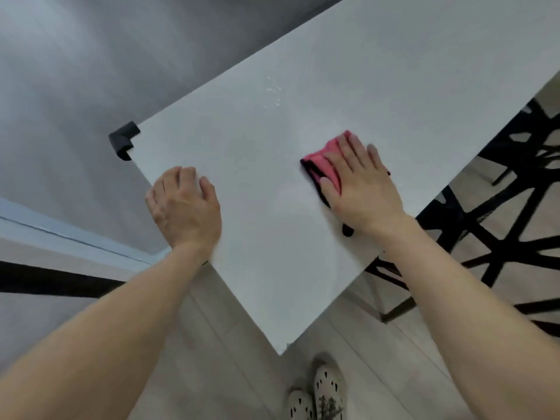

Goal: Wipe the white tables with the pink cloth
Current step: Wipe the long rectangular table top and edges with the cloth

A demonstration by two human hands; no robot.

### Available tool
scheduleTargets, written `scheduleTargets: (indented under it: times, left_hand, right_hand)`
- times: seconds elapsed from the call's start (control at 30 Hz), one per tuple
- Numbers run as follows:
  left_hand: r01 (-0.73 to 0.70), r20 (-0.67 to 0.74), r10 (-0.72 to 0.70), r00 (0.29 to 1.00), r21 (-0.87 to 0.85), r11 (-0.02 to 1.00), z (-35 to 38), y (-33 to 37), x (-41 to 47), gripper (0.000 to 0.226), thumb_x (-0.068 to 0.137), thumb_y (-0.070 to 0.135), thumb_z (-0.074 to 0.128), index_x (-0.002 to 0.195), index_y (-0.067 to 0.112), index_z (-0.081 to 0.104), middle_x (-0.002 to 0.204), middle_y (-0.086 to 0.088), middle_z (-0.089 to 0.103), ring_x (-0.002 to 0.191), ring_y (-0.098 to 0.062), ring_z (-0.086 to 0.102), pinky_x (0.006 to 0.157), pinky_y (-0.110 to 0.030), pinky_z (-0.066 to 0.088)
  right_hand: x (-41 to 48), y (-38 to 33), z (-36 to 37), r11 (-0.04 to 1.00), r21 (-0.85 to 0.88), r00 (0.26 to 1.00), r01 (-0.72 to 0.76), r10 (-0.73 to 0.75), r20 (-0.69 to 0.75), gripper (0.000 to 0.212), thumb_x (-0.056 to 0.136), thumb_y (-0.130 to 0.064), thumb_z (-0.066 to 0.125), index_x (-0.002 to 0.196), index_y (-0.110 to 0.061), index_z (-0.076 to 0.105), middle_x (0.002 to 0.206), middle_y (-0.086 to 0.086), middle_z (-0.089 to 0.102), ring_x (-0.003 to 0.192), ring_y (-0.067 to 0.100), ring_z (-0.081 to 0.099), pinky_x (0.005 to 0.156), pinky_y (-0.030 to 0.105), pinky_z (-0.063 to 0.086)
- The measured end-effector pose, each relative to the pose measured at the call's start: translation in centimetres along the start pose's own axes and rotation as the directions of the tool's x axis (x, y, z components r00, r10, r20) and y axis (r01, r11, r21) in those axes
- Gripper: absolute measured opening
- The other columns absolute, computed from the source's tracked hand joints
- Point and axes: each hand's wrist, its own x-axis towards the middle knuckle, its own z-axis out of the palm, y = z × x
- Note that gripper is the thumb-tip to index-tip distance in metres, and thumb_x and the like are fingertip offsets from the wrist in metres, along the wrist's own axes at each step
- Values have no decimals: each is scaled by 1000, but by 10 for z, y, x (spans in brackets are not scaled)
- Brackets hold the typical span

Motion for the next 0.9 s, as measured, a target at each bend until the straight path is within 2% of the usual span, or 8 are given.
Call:
scheduleTargets:
  times: [0.07,0.23,0.33,0.43,0.6,0.7,0.8,0.9]
  left_hand:
    - [-39,-19,39,999,-7,999,-6,3,-3,32,109,34,45,119,16,69,127,-6,65,124,-30,55,114,-48,37]
    - [-222,112,239,964,-148,964,-26,38,-48,37,109,39,43,130,17,65,131,-4,64,129,-29,53,115,-46,35]
    - [-326,162,349,923,-153,933,-21,43,-76,44,108,43,40,137,17,61,143,-5,57,139,-31,49,123,-48,32]
    - [-318,151,339,928,-150,936,-13,39,-75,44,107,42,42,138,17,61,147,-8,57,143,-31,47,126,-49,30]
    - [-351,142,367,919,-127,928,-13,37,-75,46,105,35,43,141,14,62,149,-11,57,143,-34,47,126,-51,31]
    - [-337,137,349,927,-100,936,-12,41,-76,45,105,38,42,140,16,59,149,-10,55,143,-34,46,125,-53,31]
    - [-329,140,339,930,-91,940,-10,42,-76,45,103,39,42,138,16,59,148,-11,54,142,-36,45,123,-55,32]
    - [-325,147,337,930,-100,940,-13,43,-77,46,102,39,42,137,14,60,147,-12,56,140,-37,47,122,-55,33]
  right_hand:
    - [-14,-28,6,998,36,998,-54,55,-39,80,105,-54,13,170,-8,24,180,17,11,168,30,0,136,46,-1]
    - [-84,-32,4,865,50,862,499,-501,77,62,113,-52,26,171,-34,20,181,2,4,168,18,-5,136,43,0]
    - [-45,47,-9,999,-16,999,32,-32,22,71,106,-60,8,173,-35,8,182,2,-2,167,16,-10,136,41,-3]
    - [-33,32,-3,950,26,947,-312,314,-76,77,104,-54,7,173,-21,15,180,16,7,168,29,0,136,47,-2]
    - [-80,-29,10,904,39,905,426,-426,10,62,111,-52,28,168,-30,35,179,5,23,168,22,11,136,45,6]
    - [-47,64,-7,998,-23,998,50,-51,-24,65,109,-51,19,171,-31,22,181,3,11,168,19,2,136,42,1]
    - [-33,64,-8,925,13,919,-380,379,-106,72,108,-46,17,171,-12,22,178,22,13,167,35,6,136,51,3]
    - [-69,-28,16,990,27,989,140,-138,-55,69,109,-48,28,168,-14,36,176,19,25,166,34,15,135,50,8]
